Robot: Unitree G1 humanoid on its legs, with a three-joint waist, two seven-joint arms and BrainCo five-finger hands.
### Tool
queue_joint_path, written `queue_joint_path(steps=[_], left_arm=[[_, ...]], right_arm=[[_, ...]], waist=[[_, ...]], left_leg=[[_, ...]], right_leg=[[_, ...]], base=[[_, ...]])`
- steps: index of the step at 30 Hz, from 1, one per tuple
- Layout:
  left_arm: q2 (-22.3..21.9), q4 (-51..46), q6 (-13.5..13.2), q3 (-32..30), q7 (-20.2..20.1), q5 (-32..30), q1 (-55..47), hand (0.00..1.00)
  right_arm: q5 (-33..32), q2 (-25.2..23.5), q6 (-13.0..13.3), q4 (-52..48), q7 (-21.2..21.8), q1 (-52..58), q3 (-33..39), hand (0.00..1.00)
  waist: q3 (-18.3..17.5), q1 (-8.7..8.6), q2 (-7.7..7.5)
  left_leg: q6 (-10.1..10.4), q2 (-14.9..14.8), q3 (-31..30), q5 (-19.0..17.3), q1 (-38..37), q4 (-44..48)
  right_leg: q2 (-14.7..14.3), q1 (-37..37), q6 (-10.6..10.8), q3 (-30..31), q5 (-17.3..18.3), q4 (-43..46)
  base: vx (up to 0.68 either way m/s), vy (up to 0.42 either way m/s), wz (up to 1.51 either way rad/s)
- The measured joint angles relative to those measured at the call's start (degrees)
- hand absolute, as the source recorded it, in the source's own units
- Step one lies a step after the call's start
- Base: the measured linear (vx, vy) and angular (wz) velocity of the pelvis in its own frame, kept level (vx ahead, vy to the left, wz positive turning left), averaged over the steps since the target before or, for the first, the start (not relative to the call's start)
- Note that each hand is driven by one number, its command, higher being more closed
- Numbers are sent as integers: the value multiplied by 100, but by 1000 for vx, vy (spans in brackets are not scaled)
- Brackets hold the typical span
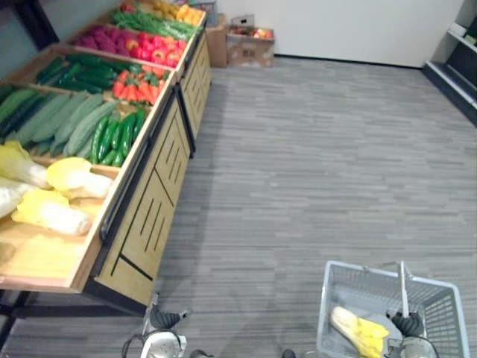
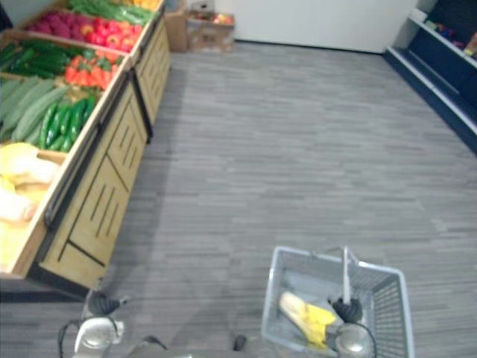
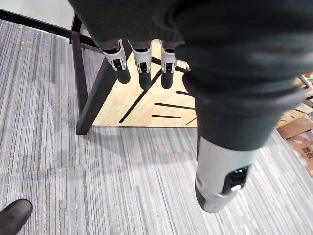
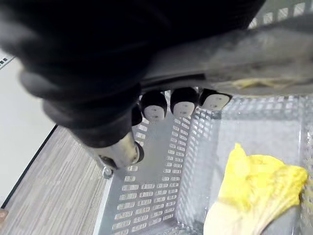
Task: Pick vegetable in the basket
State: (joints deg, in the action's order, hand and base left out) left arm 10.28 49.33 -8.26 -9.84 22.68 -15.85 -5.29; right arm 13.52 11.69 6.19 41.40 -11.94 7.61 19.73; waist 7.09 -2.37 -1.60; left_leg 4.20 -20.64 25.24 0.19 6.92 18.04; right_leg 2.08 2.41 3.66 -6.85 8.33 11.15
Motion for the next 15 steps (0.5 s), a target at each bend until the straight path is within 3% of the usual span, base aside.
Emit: queue_joint_path(steps=[1, 3, 7, 11, 15], left_arm=[[-95, 91, 1, -82, -41, 23, -41, 0], [-160, 134, 0, -231, -53, 223, -162, 0], [-170, 471, 8, -271, -145, 201, -146, 0], [-112, 769, 145, -392, -386, 70, -77, 0], [-104, 1013, 252, -396, -523, -133, -201, 0]], right_arm=[[0, 117, 6, 0, -2, -81, -6, 100], [6, 151, 8, 1, 3, -188, -51, 100], [33, 188, 6, 3, 63, -110, -56, 100], [170, 164, 7, 30, 109, 36, 32, 100], [254, 263, 7, 473, 128, 13, 45, 100]], waist=[[-4, 106, 147], [14, 128, 261], [-13, 92, 303], [-120, 85, -15], [-174, 104, -27]], left_leg=[[248, 375, -903, -189, -41, -26], [309, 687, -1549, -355, -244, -164], [325, 798, -1641, -638, -550, -759], [237, 1231, -1645, -285, -616, -1595], [188, 1417, -1614, -269, -769, -1703]], right_leg=[[34, 55, 27, 295, -78, -5], [43, 142, 118, 595, -169, -23], [66, 28, 285, 730, -489, -528], [449, 15, 430, 638, -833, -1075], [623, -91, 475, 653, -861, -1162]], base=[[-26, 69, -92], [-47, 116, -89], [-42, 158, -32], [-38, 167, 18], [23, 100, 2]])
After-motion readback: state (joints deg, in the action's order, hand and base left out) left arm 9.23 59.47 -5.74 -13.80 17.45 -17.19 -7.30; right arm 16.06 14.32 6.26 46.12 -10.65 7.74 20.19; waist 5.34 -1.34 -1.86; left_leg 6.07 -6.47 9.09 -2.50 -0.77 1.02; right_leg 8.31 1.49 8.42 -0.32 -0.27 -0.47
